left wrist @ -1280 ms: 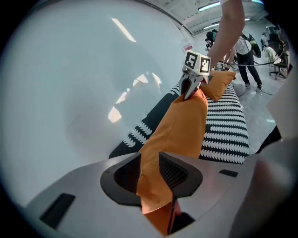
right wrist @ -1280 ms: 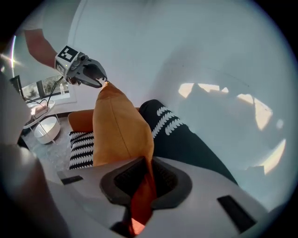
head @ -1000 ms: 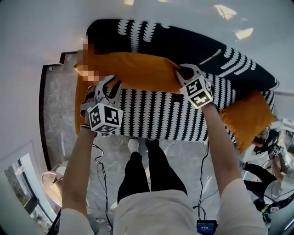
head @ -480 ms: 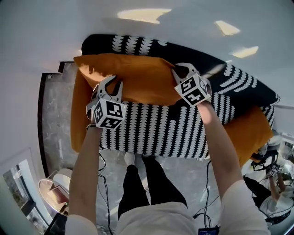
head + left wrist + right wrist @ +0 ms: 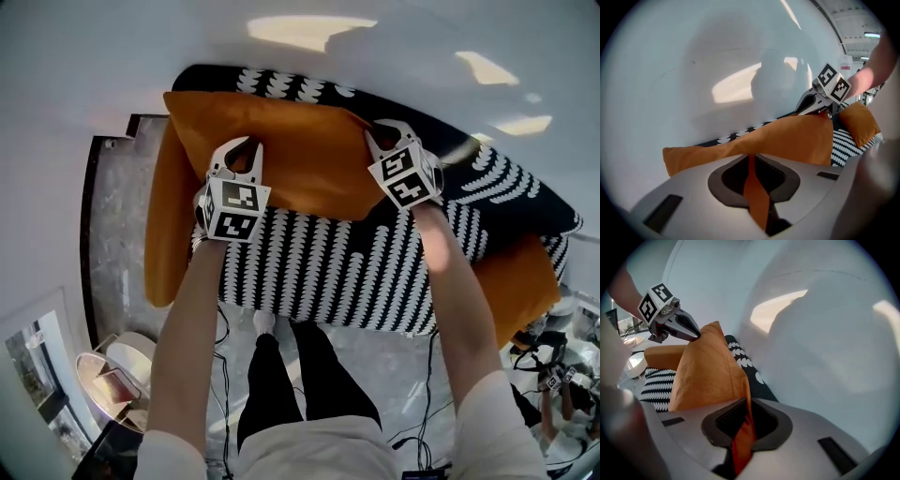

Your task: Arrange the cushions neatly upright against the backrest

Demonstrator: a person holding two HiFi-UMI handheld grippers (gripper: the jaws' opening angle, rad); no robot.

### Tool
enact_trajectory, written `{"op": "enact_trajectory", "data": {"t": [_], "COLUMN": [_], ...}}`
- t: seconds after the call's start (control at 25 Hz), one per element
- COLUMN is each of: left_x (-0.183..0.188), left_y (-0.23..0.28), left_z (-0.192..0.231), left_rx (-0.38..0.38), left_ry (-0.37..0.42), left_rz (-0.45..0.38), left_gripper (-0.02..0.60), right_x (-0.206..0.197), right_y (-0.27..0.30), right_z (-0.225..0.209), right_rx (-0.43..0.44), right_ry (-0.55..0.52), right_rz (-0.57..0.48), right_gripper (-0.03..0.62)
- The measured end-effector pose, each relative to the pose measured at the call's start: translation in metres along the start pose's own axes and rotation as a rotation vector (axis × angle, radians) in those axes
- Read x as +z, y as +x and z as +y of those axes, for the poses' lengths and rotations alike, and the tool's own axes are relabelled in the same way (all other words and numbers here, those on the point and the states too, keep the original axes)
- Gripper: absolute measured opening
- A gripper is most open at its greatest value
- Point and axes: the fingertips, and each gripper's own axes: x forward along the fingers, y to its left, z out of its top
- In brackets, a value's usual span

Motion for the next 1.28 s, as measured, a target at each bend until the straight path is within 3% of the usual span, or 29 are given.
{"op": "enact_trajectory", "data": {"t": [0.24, 0.44, 0.64, 0.8, 1.04, 1.28], "left_x": [0.003, -0.001, 0.001, 0.012, 0.024, 0.028], "left_y": [0.013, 0.013, 0.005, -0.007, -0.050, -0.130], "left_z": [0.006, 0.010, 0.012, 0.013, -0.009, -0.050], "left_rx": [-0.008, -0.016, -0.007, 0.010, -0.061, -0.187], "left_ry": [-0.050, -0.089, -0.119, -0.126, -0.121, -0.154], "left_rz": [0.005, 0.014, 0.011, -0.019, -0.057, -0.099], "left_gripper": [0.055, 0.055, 0.055, 0.051, 0.027, 0.017], "right_x": [0.004, 0.011, 0.004, -0.011, -0.013, -0.004], "right_y": [0.003, -0.030, -0.072, -0.086, -0.121, -0.206], "right_z": [-0.012, -0.032, -0.013, 0.010, 0.050, 0.106], "right_rx": [-0.036, -0.108, -0.120, -0.108, -0.114, -0.155], "right_ry": [0.005, 0.078, 0.132, 0.197, 0.305, 0.474], "right_rz": [-0.034, -0.122, -0.152, -0.118, -0.102, -0.134], "right_gripper": [0.051, 0.100, 0.091, 0.061, 0.054, 0.034]}}
